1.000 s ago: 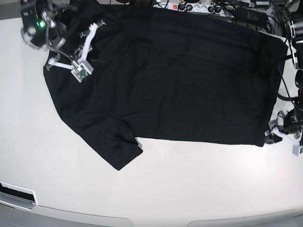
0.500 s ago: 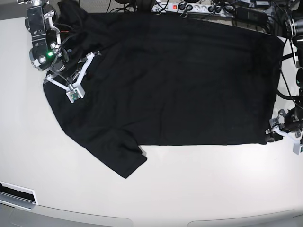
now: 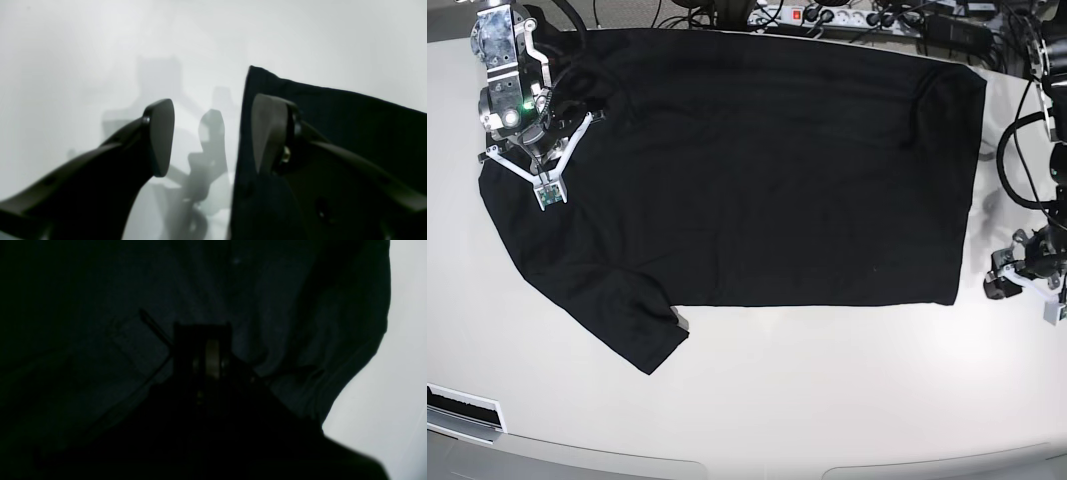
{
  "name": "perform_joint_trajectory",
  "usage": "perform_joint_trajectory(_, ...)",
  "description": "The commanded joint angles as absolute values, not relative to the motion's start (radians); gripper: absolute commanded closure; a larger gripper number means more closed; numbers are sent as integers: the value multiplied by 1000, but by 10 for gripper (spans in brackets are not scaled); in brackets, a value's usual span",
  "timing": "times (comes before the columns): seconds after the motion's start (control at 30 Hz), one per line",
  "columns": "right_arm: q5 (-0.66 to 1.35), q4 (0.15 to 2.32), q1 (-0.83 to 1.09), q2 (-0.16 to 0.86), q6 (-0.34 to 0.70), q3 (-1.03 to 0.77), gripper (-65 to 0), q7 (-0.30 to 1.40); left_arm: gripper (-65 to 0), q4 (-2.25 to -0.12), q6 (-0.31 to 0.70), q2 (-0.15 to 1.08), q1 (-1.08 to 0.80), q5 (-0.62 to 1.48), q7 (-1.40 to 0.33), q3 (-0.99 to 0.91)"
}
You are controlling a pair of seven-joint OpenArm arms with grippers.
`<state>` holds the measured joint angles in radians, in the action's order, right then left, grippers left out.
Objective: Layout the t-shirt on the table in an organized manner, then fold the t-shirt properly
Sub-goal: 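Release and move the right gripper to the opposite edge near the sleeve, then grasp the corners of the shirt's opposite edge with both grippers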
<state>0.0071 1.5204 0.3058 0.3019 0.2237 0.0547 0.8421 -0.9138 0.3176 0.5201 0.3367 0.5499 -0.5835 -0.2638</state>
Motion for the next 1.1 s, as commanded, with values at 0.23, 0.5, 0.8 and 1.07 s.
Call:
perform_joint_trajectory(0.23, 25, 1497, 335, 302, 223, 58, -181, 989, -375, -812, 321, 458, 363, 505, -428, -243)
perform_joint_trajectory(0.5, 26, 1499, 333, 302, 228, 58, -180, 989, -375, -654, 321, 407, 363, 428, -294, -241)
perform_joint_trajectory(0.8, 25, 1539, 332, 302, 227, 58, -180, 1002, -375, -632, 321, 359, 398, 426, -292, -207)
perform_joint_trajectory(1.07, 25, 1596, 336, 302, 224, 58, -180, 1045, -375, -632, 307, 344, 445, 412, -277, -54)
